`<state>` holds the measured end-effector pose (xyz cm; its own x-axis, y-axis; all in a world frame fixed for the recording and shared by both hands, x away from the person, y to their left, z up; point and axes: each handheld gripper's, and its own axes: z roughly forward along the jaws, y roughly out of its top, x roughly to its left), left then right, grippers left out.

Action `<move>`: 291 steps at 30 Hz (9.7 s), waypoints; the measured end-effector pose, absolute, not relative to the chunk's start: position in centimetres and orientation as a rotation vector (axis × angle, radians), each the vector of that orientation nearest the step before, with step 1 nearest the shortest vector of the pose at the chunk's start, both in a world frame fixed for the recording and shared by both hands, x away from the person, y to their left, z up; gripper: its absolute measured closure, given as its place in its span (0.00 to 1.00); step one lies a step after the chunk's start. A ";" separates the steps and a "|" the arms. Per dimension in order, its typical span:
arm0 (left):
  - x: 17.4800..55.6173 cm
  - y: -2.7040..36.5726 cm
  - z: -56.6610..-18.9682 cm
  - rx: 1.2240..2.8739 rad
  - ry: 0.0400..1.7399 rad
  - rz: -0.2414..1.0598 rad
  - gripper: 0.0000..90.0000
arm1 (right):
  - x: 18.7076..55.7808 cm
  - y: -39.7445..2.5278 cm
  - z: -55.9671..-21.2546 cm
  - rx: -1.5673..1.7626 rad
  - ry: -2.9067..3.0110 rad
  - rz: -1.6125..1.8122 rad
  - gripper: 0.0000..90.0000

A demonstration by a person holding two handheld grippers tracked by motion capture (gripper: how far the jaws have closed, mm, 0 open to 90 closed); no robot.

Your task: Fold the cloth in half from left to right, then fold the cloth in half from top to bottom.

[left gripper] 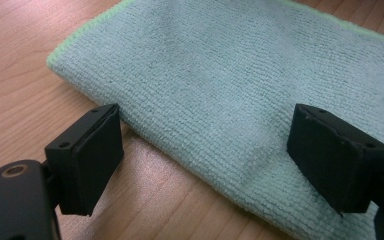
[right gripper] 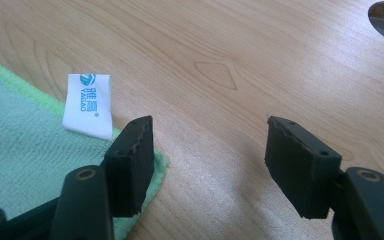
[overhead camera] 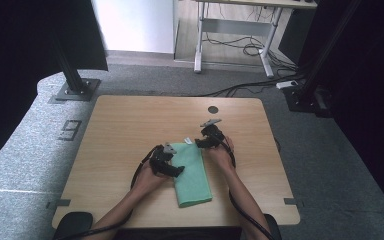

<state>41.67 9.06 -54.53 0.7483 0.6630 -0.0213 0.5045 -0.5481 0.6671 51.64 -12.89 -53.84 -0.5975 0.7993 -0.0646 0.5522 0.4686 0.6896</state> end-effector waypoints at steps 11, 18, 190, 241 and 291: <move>41.5 11.2 -53.0 2.189 0.901 0.300 0.16 | 49.1 -13.2 -52.2 1.078 2.351 0.989 0.39; 44.1 12.3 -52.7 2.162 0.986 0.358 0.16 | 45.8 -13.2 -52.4 1.032 2.407 1.029 0.39; 44.3 14.4 -53.7 2.191 1.038 0.368 0.00 | 40.1 -13.3 -54.3 1.059 2.439 1.000 0.00; 39.9 14.3 -54.7 2.260 0.972 0.337 0.02 | 49.0 -11.4 -52.5 1.157 2.403 0.990 0.47; 40.5 14.0 -54.9 2.228 1.010 0.363 0.02 | 43.0 -12.3 -45.9 0.797 2.474 1.246 0.95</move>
<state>40.45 14.04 -54.90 0.6637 0.7478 -0.0171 0.5659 -0.4870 0.6653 42.95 -12.29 -45.86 -0.8161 0.5777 0.0149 0.3560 0.4822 0.8005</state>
